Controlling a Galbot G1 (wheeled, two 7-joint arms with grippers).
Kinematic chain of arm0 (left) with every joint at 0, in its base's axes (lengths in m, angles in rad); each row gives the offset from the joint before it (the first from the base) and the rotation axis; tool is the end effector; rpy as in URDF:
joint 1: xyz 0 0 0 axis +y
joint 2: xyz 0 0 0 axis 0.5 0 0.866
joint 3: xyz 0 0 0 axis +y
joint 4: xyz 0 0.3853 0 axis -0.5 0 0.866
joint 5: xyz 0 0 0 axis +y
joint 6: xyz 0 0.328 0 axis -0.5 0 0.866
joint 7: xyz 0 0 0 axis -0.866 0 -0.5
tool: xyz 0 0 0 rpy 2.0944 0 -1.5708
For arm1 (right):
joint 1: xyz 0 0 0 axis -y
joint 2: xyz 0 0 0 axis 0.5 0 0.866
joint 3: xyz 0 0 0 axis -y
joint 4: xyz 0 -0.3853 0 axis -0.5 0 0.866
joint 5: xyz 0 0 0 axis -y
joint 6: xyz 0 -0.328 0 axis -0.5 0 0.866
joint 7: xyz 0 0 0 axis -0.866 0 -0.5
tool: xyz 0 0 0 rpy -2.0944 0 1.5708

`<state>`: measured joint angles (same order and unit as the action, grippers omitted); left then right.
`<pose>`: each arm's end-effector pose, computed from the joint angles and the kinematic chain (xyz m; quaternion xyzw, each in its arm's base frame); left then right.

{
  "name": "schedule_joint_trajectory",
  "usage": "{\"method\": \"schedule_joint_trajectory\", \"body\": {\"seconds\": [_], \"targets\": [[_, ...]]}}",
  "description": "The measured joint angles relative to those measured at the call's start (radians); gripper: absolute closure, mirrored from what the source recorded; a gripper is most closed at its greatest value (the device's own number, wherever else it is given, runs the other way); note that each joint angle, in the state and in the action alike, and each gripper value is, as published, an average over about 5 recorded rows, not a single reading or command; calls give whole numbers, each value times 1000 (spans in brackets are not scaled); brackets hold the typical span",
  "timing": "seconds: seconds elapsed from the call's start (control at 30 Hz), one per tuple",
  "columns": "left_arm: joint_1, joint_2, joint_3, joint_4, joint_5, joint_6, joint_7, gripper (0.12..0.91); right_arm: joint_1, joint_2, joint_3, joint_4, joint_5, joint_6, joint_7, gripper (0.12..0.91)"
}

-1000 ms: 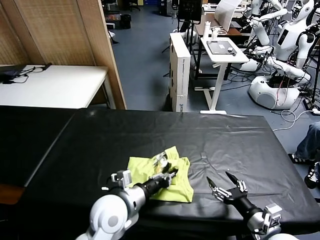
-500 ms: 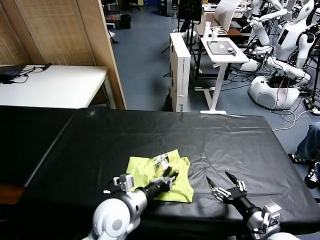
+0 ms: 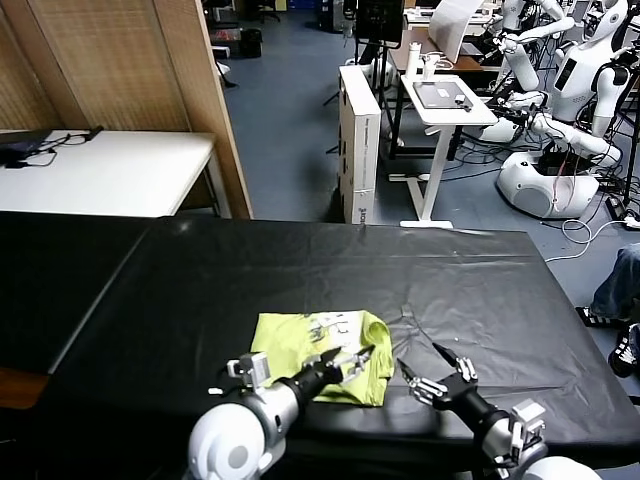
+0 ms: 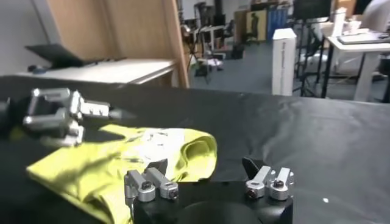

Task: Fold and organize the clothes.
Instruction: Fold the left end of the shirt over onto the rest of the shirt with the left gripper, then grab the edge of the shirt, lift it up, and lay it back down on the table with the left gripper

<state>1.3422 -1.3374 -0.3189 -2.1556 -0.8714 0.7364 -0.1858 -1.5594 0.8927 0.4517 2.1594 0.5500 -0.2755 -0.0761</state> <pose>0.1947 -0.0068 -0.2803 -0.2172 -0.8979 0.2411 0.2974 0.1536 -0.1122 -0.2820 0.2363 -0.9570 0.0211 0.1669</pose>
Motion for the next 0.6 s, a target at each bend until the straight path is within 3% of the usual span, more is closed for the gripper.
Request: {"method": "schedule_joint_trajectory", "body": {"seconds": [0.2,0.43,0.6], "targets": [[46,40,-103,-17,30,-7,23,123,105,14,-79,-57,-51,10,26,118],[106,50,-178,-48,96,-66,59,123,215,48,-173,-135,-144,-2,46,118],[135,49,-192,-63,149,-100,84,123,243,61,-189,-175,-206,-27,63,118]]}}
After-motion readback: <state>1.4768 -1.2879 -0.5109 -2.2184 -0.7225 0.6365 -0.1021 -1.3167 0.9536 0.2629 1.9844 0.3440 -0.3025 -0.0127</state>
